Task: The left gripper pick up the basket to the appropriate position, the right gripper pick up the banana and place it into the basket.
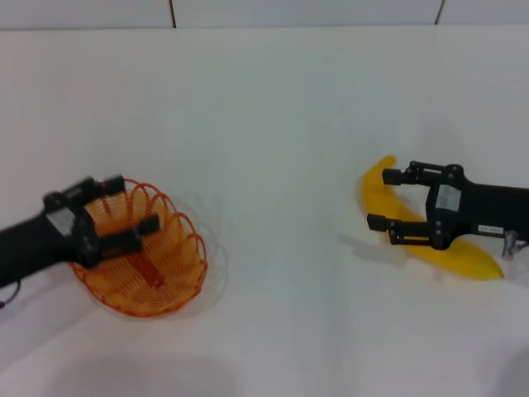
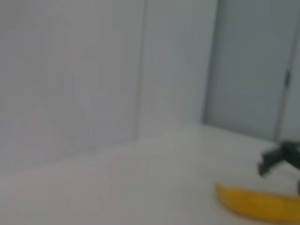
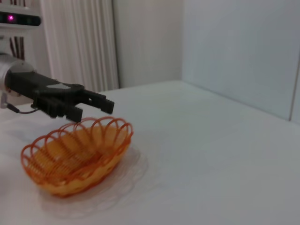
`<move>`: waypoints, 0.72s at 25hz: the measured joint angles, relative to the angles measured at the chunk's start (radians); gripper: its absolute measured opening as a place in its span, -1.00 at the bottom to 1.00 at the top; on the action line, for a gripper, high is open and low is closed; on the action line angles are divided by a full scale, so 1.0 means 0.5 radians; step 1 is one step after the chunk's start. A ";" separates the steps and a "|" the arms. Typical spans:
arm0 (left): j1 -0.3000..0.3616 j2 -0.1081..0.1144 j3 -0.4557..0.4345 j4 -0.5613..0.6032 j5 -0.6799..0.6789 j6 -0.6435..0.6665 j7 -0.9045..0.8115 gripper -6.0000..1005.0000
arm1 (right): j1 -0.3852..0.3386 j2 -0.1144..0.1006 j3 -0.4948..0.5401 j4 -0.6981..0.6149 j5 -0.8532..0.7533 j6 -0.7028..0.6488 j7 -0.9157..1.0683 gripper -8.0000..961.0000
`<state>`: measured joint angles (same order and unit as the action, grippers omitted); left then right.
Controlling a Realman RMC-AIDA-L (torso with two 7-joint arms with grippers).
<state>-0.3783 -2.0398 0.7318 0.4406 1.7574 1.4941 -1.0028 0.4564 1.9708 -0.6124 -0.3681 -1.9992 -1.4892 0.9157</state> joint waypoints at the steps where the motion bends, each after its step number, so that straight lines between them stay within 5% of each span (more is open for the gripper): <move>1: 0.008 0.002 -0.003 0.004 -0.056 -0.001 -0.009 0.77 | -0.003 0.000 0.005 0.000 0.013 -0.001 0.000 0.64; 5: 0.053 0.016 -0.106 0.080 -0.268 -0.018 -0.173 0.76 | -0.018 -0.006 0.010 0.000 0.114 -0.005 0.001 0.64; 8: 0.069 0.032 -0.198 0.306 -0.154 -0.036 -0.469 0.76 | -0.021 -0.011 0.010 0.000 0.133 -0.007 0.003 0.64; 11: -0.015 0.082 -0.191 0.736 0.340 -0.012 -0.970 0.75 | -0.021 -0.012 0.008 0.000 0.133 -0.007 0.001 0.64; 18: -0.319 0.090 -0.190 1.171 1.154 0.280 -1.223 0.74 | -0.006 -0.014 -0.005 0.000 0.122 -0.007 0.007 0.64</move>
<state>-0.5379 -1.9947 0.6369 1.0261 2.3343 1.6339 -1.6145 0.4532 1.9638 -0.6151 -0.3681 -1.9383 -1.4928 0.9192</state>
